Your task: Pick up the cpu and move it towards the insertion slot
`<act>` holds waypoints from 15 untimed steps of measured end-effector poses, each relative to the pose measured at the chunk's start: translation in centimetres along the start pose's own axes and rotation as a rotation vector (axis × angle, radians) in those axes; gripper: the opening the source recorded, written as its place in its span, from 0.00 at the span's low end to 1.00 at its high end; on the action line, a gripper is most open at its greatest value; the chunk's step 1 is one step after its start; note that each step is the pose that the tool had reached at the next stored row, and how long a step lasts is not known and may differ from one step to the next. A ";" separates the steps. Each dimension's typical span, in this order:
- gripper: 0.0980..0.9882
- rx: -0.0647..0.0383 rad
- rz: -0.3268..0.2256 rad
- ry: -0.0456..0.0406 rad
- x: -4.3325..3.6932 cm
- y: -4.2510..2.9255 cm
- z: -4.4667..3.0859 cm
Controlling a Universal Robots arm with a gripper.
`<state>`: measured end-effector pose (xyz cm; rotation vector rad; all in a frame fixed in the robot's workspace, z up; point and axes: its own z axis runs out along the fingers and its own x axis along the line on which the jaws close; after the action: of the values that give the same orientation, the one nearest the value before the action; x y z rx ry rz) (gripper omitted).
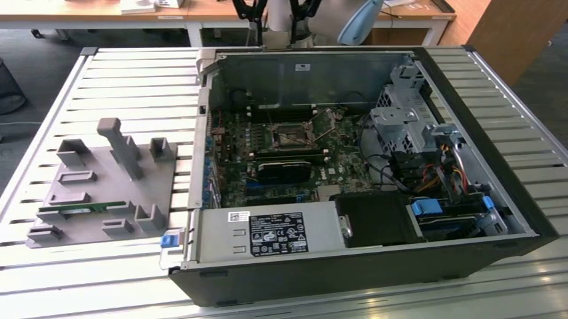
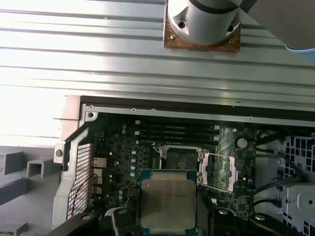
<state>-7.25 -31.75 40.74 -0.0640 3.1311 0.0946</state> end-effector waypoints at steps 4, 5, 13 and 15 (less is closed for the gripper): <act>0.50 0.000 0.005 -0.0002 -0.69 0.18 0.11; 0.50 0.000 0.008 -0.0005 -0.79 0.20 0.13; 0.50 -0.001 0.024 -0.0016 -1.94 0.34 0.36; 0.50 -0.001 0.025 -0.0016 -2.30 0.38 0.42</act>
<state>-4.96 -31.25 40.37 -0.0246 3.1307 0.0970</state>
